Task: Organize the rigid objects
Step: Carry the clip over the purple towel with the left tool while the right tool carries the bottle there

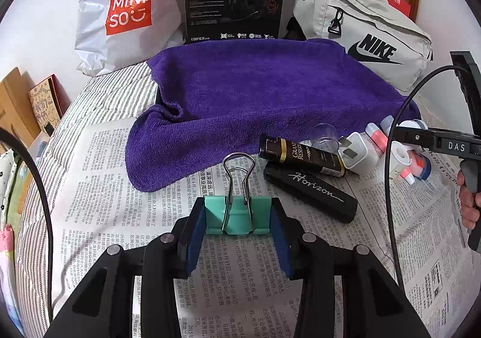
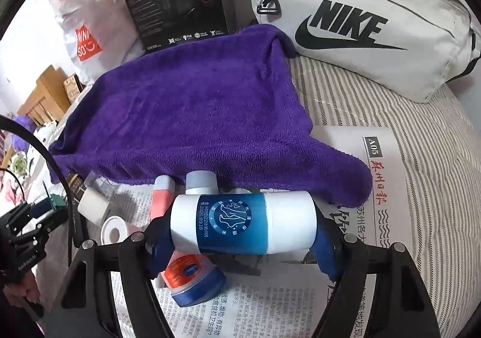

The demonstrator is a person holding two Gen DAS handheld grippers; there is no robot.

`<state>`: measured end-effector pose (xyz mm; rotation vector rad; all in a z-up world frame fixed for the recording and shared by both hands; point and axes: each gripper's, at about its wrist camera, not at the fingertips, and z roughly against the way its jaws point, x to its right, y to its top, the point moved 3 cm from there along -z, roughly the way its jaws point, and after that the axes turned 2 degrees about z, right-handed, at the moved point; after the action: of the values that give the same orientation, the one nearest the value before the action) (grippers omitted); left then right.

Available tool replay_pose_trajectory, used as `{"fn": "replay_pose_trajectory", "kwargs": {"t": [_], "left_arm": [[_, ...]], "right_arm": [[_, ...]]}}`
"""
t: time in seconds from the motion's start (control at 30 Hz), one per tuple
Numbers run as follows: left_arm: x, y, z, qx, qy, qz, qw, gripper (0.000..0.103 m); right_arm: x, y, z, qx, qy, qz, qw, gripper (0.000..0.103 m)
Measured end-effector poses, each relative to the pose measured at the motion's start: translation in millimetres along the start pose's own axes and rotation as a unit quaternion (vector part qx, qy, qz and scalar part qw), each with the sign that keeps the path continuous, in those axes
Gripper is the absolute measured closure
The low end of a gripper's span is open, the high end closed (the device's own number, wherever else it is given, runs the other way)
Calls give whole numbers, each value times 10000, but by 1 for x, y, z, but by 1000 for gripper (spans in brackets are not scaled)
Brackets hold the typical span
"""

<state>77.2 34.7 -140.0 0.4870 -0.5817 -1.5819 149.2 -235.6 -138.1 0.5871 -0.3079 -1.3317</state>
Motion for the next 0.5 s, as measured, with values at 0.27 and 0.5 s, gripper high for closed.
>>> {"fn": "replay_pose_trajectory", "kwargs": {"t": [0.27, 0.5], "left_arm": [[-1, 1, 1, -91, -95, 29, 9999, 64], [-6, 4, 3, -266, -173, 225, 9992, 64]], "right_arm": [[14, -2, 21, 5, -145, -7, 9999, 27], [22, 0, 37, 78, -178, 90, 9998, 27]]}}
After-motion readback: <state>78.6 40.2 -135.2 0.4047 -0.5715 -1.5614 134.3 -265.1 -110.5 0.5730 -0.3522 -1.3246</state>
